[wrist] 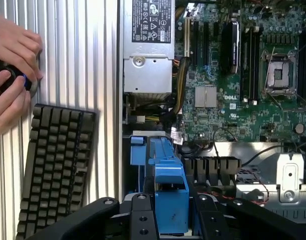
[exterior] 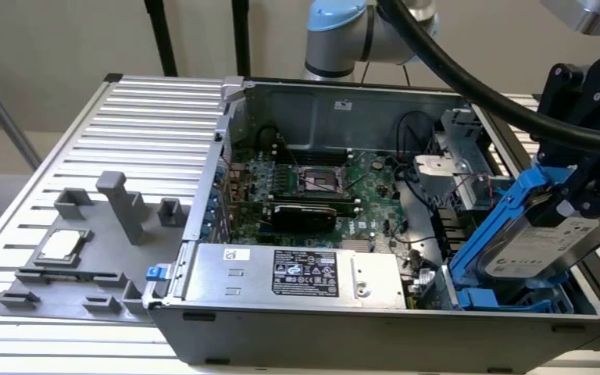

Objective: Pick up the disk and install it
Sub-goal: 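Insert the disk into the insertion slot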

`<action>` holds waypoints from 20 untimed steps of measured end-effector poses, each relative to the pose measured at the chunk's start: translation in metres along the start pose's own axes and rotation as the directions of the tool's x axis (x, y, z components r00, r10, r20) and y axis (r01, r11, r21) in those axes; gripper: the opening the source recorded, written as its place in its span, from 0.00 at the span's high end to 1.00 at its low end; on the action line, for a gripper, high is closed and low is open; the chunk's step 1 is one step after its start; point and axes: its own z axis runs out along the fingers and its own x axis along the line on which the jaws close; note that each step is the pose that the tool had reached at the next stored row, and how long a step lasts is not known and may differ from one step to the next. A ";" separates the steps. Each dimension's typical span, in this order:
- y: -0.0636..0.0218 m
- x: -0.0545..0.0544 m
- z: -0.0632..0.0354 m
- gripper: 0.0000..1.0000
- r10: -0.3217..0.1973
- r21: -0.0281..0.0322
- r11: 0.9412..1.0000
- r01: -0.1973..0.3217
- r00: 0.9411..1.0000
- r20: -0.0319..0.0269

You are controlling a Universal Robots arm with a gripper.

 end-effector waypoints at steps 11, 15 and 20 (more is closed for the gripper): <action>-0.0005 0.001 0.0155 1.00 -0.011 0.000 1.000 0.011 1.000 0.000; -0.0004 0.001 0.0228 1.00 -0.015 -0.001 1.000 0.015 1.000 0.000; -0.0004 0.001 0.0318 1.00 -0.020 -0.001 1.000 0.020 1.000 -0.001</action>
